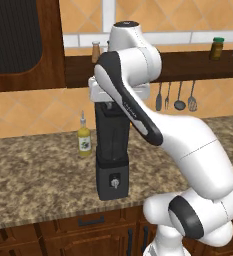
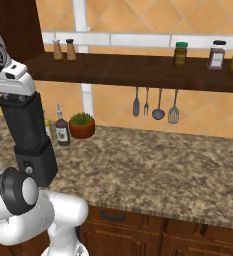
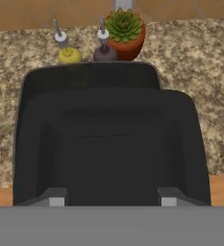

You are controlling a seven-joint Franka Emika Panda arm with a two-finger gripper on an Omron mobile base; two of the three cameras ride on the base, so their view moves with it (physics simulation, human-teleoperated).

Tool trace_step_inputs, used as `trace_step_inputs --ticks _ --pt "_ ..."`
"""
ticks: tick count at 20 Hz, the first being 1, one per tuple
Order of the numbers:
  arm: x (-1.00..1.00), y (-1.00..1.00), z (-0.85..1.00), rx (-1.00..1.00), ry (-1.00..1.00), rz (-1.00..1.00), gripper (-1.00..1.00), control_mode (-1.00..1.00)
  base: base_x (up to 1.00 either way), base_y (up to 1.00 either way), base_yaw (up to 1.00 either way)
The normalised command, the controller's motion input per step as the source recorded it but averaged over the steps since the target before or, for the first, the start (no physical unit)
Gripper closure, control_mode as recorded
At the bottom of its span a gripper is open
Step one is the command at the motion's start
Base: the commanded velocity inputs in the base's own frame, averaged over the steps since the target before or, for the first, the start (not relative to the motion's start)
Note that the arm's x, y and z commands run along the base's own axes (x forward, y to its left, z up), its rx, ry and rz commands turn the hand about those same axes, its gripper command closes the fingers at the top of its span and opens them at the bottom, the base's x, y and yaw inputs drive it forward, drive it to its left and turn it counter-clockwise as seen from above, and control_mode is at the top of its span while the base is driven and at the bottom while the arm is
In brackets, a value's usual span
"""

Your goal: Close the lid blender by securely placing the lid on top.

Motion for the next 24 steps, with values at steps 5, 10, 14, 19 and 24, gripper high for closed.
trace_step_inputs --ticks 5,10,14,19,24 --pt "0.29 0.27 0.00 0.00 0.00 -0.14 1.00 -1.00 0.00 0.00 0.00" --pt "0.35 0.17 0.00 0.00 -0.04 -0.13 1.00 -1.00 0.00 0.00 0.00" --pt "0.36 0.01 -0.05 -0.02 -0.02 -0.08 1.00 -1.00 0.00 0.00 0.00" --pt "0.05 -0.01 -0.35 -0.09 0.00 -0.01 1.00 -1.00 0.00 0.00 0.00" --pt "0.00 -0.01 -0.33 -0.07 0.00 0.01 1.00 -1.00 0.00 0.00 0.00"
